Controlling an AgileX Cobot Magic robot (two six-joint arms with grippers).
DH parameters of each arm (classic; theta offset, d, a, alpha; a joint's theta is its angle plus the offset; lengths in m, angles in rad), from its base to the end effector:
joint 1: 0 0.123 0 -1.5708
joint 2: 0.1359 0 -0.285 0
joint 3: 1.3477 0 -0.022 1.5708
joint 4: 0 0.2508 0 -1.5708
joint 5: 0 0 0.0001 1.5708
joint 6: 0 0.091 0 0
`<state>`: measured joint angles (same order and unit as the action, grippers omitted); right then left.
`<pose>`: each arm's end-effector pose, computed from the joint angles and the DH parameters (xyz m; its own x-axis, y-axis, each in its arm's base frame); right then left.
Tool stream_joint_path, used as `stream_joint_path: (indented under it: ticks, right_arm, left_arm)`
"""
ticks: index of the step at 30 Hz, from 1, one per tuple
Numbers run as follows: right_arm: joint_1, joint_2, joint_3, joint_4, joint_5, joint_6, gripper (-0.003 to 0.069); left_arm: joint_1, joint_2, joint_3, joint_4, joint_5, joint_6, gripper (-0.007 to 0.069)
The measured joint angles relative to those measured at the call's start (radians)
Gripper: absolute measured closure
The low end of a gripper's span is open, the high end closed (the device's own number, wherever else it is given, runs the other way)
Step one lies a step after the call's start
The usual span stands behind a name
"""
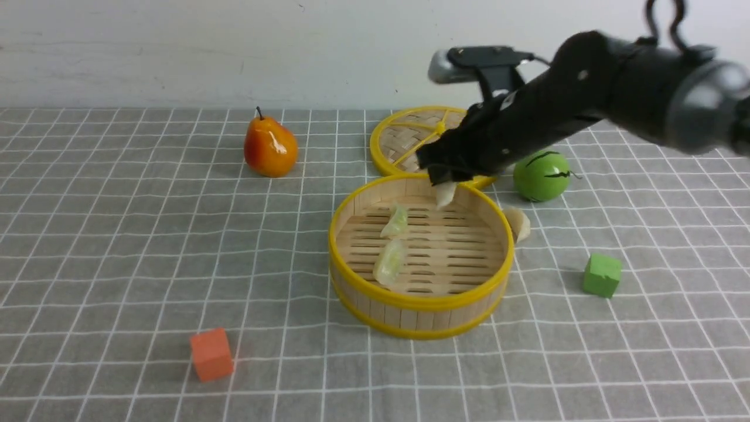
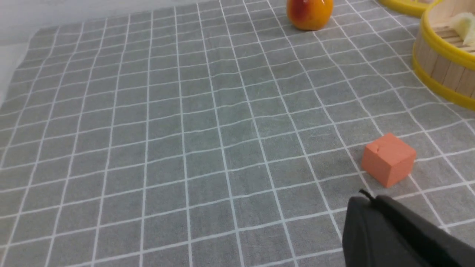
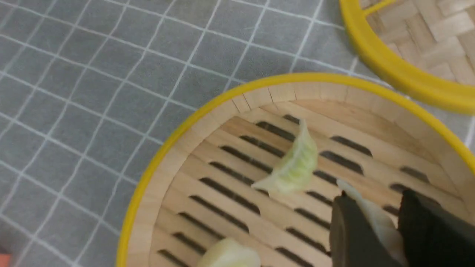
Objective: Put the dumplings into the steamer on the table with the grey tablecloth.
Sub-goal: 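Place the dumpling in the bamboo steamer basket with the right gripper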
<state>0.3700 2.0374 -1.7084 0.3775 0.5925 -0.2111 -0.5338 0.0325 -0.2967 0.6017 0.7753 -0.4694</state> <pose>0.4335 0.1882 0.2551 -0.7175 -0.1665 -0.6763 -0.4134 0.8833 0.2211 0.0407 0.0179 0.2507 -0.2794 0.1508 -0.9483 0.1406 0.9834 0.1149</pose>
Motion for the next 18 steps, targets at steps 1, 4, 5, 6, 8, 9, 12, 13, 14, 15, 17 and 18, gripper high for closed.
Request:
stream_joint_path:
  ticks: [1,4,5,6,8,9,12,13,14,15,17,18]
  right_arm:
    - [0.005,0.063,-0.026,-0.008,-0.012,-0.032,0.0493]
    - [0.005,0.142,-0.047,-0.028,-0.013,-0.077,0.0493]
    - [0.005,0.155,-0.049,-0.037,-0.013,-0.086,0.0493]
    - [0.005,0.166,-0.053,-0.049,-0.02,-0.095,0.0493]
    - [0.006,0.165,-0.056,-0.071,-0.019,-0.098,0.0485]
    - [0.006,0.165,-0.058,-0.098,-0.019,-0.098,0.0463]
    - [0.005,0.164,-0.061,-0.121,-0.018,-0.094,0.0401]
    - [0.005,0.158,-0.07,-0.135,-0.011,-0.091,0.0347]
    - [0.005,0.156,-0.073,-0.141,-0.008,-0.091,0.0335]
    - [0.005,0.149,-0.081,-0.15,-0.002,-0.091,0.031]
    - [0.005,0.111,-0.117,-0.193,0.037,-0.091,0.0244]
    - [0.005,0.091,-0.132,-0.223,0.057,-0.091,0.0224]
  left_arm:
    - [0.0,-0.02,0.011,0.018,-0.007,0.0,0.0638]
    - [0.0,-0.033,0.014,0.033,-0.016,0.0,0.0638]
    - [0.0,-0.033,0.014,0.035,-0.018,0.0,0.0638]
    - [0.0,-0.032,0.014,0.036,-0.019,0.0,0.0638]
    - [0.0,-0.033,0.015,0.037,-0.022,0.0,0.0638]
    - [0.0,-0.032,0.015,0.039,-0.023,0.0,0.0638]
    - [0.0,-0.033,0.015,0.039,-0.023,0.0,0.0638]
    - [0.0,-0.032,0.015,0.039,-0.023,0.0,0.0638]
    - [0.0,-0.033,0.015,0.039,-0.023,0.0,0.0638]
    - [0.0,-0.032,0.015,0.039,-0.023,0.0,0.0638]
    - [0.0,-0.033,0.015,0.037,-0.023,0.0,0.0637]
    - [0.0,-0.032,0.015,0.035,-0.023,0.0,0.0637]
